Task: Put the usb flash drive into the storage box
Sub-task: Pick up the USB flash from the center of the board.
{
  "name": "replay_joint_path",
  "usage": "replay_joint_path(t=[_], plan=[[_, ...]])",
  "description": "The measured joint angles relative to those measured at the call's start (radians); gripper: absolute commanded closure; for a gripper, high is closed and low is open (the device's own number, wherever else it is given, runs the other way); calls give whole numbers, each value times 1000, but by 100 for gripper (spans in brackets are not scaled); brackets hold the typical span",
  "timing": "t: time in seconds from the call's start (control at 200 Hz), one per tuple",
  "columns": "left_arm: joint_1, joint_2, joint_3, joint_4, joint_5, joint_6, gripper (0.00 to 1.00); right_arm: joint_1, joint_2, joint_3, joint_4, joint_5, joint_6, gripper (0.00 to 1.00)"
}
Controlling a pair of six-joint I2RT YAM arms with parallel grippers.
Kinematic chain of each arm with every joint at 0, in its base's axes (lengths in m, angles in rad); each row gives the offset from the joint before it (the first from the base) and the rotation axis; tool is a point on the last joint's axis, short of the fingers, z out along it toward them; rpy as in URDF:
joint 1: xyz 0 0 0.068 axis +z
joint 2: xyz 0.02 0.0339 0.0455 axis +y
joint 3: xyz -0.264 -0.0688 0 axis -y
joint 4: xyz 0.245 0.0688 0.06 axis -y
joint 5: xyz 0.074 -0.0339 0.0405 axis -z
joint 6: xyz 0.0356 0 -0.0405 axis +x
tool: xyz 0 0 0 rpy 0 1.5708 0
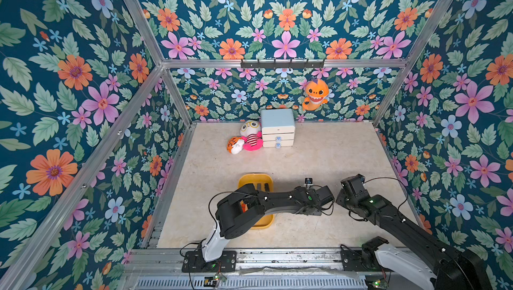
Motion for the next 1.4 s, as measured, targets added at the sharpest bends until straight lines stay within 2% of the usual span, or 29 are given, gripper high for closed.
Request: replay_joint_path(t=[0.225,0.43,0.69,0.83,1.07,1.275,1.4], plan=[[-9,17,23,-47,-28,7,56,-3,-6,0,1,-3,0,49],[-11,19,19,-71,-36,33,72,-5,-6,0,4,-4,0,49],[-11,16,14,-80,-39,56,74,-8,-6,-1,5,-4,0,49],[-12,8,14,-96,-37,59,83,-8,-6,-1,6,-5,0,49],[-12,-19,50,-215,-23,80,87,-11,-4,-1,6,-7,0,49],[-5,-112,94,-237,-40,133,89,-13,-5,-1,6,-8,0,49],[24,-232,40,-262,-76,149,89,-13,-5,-1,6,-15,0,49]])
